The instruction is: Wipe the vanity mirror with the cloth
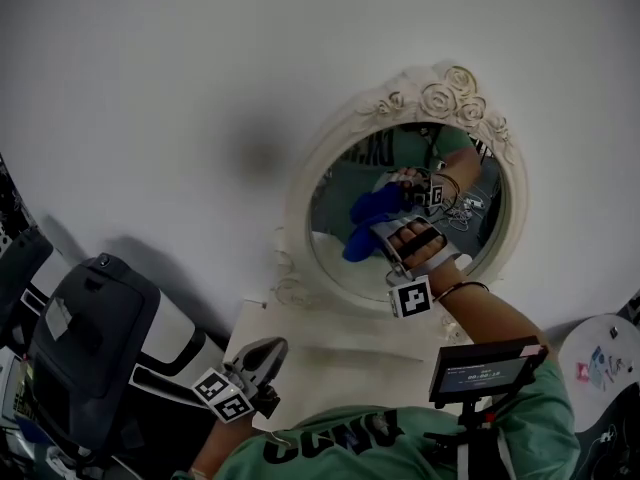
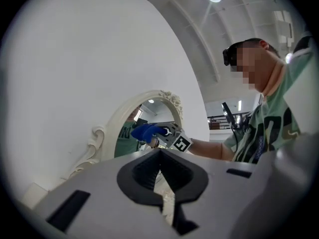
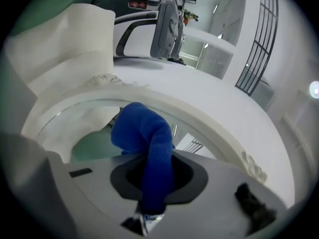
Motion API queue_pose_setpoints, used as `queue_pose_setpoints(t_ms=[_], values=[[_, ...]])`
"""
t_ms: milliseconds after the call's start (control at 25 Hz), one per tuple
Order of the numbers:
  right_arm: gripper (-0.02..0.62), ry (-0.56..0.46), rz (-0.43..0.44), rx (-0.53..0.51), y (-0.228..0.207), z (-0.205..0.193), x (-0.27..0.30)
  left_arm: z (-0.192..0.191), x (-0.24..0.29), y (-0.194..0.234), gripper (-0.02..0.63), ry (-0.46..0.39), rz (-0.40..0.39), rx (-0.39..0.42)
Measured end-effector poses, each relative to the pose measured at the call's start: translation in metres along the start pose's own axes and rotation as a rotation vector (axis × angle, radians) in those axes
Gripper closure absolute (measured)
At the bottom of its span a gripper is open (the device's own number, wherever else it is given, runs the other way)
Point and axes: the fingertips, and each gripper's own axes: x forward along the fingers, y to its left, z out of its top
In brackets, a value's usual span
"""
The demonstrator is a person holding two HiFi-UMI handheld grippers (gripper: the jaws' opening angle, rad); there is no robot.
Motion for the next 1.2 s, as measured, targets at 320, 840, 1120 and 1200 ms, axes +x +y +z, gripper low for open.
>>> queue_pose_setpoints(t_ms=[320,840,1120,1200], values=[[0.546,-0.146,0.041,-0.069,0.004,0.103,0.081,0.015,-0.057,0.027,0.606,-0.045,0.125,0.009],[0.546,-0.029,0.087,-0.057,0.039,0.006,0.024,0.009,0.001,0.017,0.606,0.012,0.007,-0.002],[0.546,0.165,0.179,-0.045,0.092,-0.117,-0.067,-0.010,0.067,-0.018,0.606,0.060,-0.136,-0.009],[0.545,0.224,0.205,-0.037,0.106,-0.147,-0.088,-0.015,0.080,-0.025,0.606,0.069,-0.164,-0.017]])
